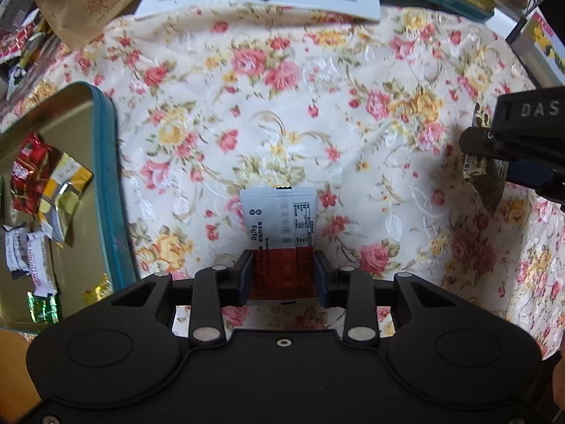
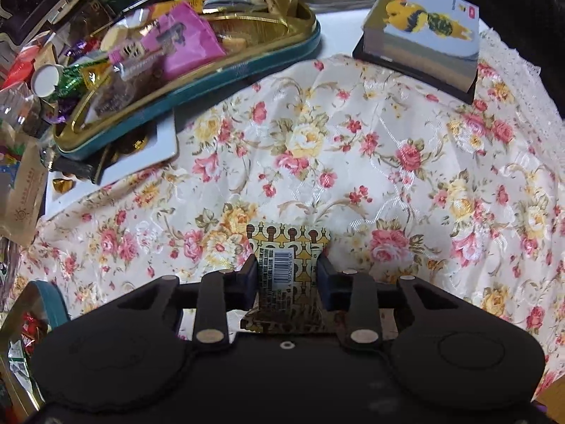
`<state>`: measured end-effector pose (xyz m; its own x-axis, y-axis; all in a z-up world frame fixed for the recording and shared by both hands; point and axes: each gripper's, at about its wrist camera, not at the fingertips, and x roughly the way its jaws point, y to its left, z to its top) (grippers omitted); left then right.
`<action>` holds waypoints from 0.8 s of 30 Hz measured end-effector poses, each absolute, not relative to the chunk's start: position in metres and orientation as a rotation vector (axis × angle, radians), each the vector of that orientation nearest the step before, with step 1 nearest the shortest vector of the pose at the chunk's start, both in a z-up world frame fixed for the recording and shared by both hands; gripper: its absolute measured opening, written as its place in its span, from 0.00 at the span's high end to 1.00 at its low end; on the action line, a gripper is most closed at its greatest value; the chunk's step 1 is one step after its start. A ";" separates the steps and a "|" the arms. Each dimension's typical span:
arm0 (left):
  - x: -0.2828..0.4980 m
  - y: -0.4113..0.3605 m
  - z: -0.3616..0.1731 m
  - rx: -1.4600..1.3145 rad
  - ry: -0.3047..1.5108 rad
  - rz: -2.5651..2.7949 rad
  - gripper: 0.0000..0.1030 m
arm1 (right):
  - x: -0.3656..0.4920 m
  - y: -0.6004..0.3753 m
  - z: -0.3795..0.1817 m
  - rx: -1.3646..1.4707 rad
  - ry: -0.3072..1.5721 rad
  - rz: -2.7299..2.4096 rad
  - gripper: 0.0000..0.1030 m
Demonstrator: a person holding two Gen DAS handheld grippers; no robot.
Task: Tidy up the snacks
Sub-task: 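Carry both packets over the small gold tray and open both tools to drop them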
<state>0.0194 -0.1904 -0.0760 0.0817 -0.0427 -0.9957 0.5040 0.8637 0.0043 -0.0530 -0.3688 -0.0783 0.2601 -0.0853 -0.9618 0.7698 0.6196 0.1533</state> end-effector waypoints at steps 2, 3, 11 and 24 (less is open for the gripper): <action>0.022 -0.184 -0.064 0.361 1.427 -0.433 0.58 | -0.055 -0.368 -0.068 0.714 1.145 -0.642 0.66; 0.022 -0.180 -0.059 0.344 1.424 -0.435 0.58 | -0.057 -0.367 -0.062 0.719 1.136 -0.637 0.66; 0.029 -0.140 -0.007 0.269 1.325 -0.387 0.58 | -0.057 -0.344 -0.022 0.726 1.071 -0.565 0.66; 0.065 -0.035 0.030 0.152 1.215 -0.183 0.58 | -0.016 -0.250 0.021 0.615 0.993 -0.303 0.66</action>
